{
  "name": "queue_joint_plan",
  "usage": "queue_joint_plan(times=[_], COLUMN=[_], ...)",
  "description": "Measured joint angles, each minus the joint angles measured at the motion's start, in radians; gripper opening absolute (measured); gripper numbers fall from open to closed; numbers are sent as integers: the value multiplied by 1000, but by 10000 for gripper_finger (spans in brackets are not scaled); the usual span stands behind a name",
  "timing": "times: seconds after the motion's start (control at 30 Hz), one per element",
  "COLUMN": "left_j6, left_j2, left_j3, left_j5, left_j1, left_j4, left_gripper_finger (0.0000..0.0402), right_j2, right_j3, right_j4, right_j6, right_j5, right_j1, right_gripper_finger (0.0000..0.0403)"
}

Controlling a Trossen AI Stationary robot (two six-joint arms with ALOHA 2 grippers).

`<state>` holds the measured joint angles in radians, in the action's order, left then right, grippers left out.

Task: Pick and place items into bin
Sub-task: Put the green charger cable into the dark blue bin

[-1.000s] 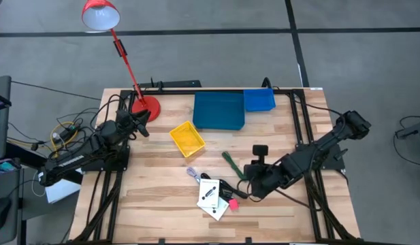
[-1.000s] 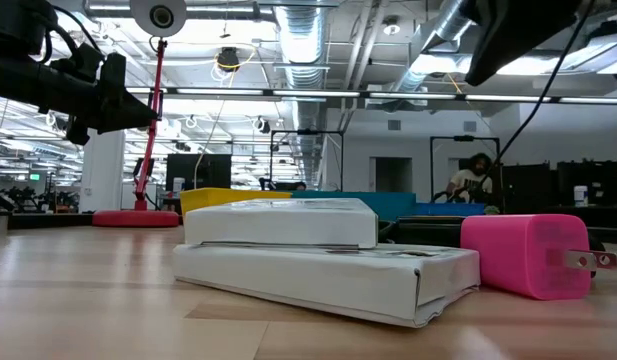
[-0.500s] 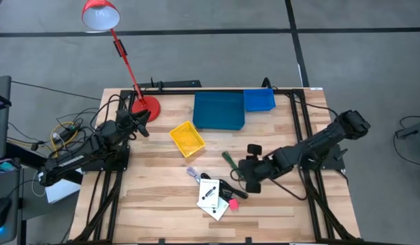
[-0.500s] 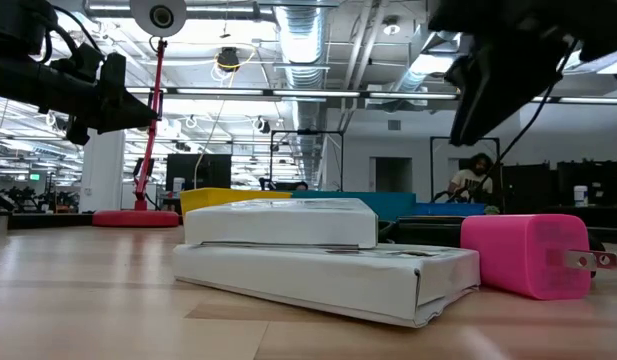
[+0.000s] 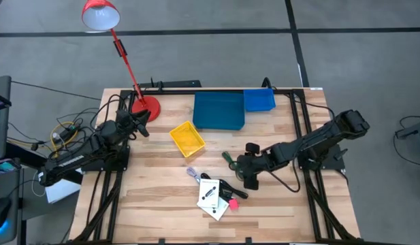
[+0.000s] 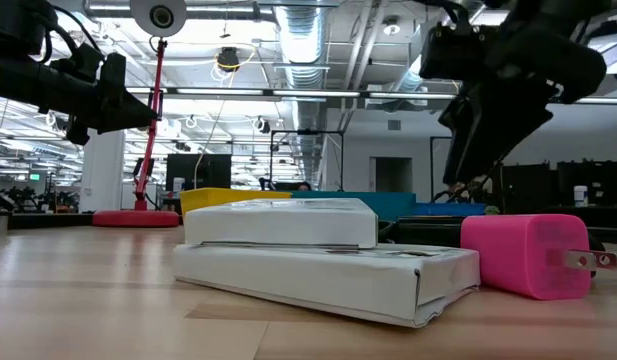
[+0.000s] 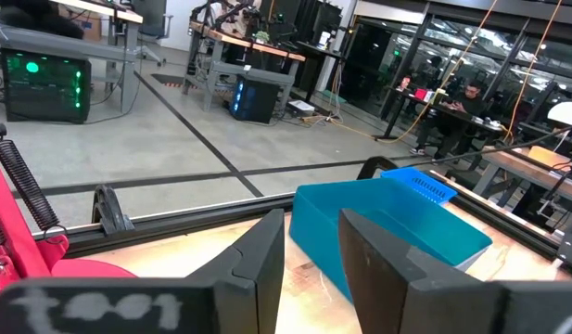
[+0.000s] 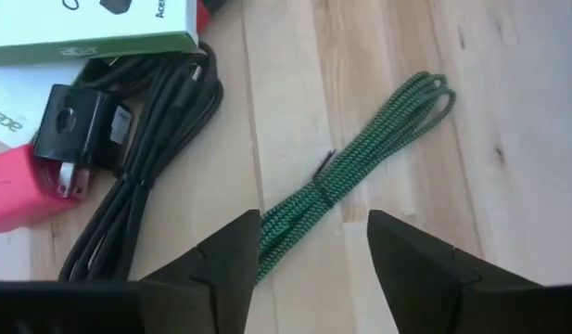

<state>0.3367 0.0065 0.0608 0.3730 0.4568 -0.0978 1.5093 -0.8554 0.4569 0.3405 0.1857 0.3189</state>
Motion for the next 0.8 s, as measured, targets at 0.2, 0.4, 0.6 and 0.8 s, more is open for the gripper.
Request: queue_joint_plan(times=[0.2,0.4,0.6,0.8], left_j6=[0,0,0,0], left_j2=[0,0,0,0], left_j3=[0,0,0,0], left_j5=[0,0,0,0], left_j1=[0,0,0,0], left_j4=[0,0,0,0], left_gripper_finger=[94,94,94,94], right_j2=[0,0,1,29], right_j3=[45,87,101,101], right_j4=[-73,-159,-171,-192], right_j6=[18,27,45,57], right_j5=[-40,-84,-83,-79], right_j1=[-21,-27,-27,-27], right_gripper_finger=[206,204,207,207])
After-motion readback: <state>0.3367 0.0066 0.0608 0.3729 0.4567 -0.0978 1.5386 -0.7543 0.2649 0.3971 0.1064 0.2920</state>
